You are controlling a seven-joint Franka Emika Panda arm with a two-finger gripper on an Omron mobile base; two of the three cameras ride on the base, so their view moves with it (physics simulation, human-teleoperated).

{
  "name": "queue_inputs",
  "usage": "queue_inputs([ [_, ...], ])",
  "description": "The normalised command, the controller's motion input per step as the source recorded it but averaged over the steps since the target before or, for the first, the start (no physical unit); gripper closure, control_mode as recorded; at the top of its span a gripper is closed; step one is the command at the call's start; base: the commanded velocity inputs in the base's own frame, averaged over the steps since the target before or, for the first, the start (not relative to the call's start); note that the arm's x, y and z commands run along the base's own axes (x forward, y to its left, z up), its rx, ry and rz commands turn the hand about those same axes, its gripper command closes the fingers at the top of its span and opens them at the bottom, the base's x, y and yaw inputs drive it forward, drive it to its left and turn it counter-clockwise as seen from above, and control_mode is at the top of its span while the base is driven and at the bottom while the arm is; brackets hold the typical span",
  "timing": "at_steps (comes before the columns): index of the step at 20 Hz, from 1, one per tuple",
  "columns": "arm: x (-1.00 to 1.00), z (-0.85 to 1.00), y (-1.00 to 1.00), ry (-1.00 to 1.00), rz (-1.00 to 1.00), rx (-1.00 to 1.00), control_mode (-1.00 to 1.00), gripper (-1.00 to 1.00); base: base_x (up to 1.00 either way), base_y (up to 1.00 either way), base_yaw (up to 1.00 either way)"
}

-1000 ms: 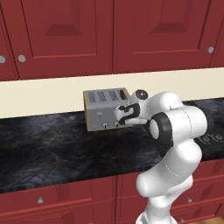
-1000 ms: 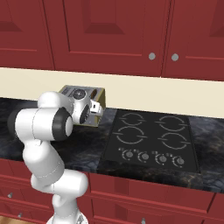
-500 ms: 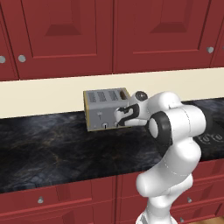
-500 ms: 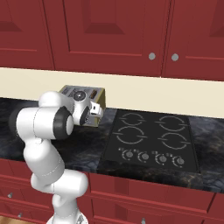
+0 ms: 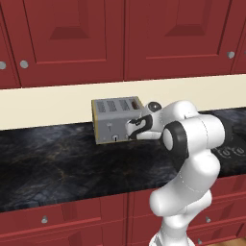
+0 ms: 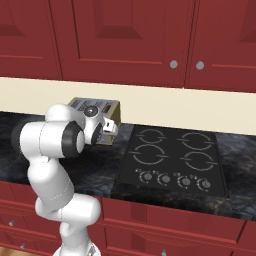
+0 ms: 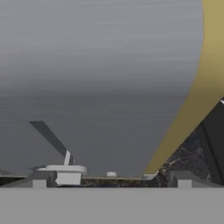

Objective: Start the toaster. Once the lever pops up, take the bread to the plate on the dining counter.

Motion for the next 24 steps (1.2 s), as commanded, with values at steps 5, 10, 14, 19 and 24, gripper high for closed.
queue_inputs([
  [5,0.00,-0.09,0.00,0.00,0.00,0.00,-1.00,-1.00,0.00,0.00,0.00],
  [10,0.00,-0.04,0.00,0.00,0.00,0.00,-1.00,-1.00,0.00,0.00,0.00],
  [14,0.00,0.00,0.00,0.00,0.00,0.00,-1.00,-1.00,0.00,0.00,0.00],
  [19,0.00,0.00,0.00,0.00,0.00,0.00,-1.00,-1.00,0.00,0.00,0.00],
  [24,0.06,0.00,0.00,0.00,0.00,0.00,-1.00,-1.00,0.00,0.00,0.00],
])
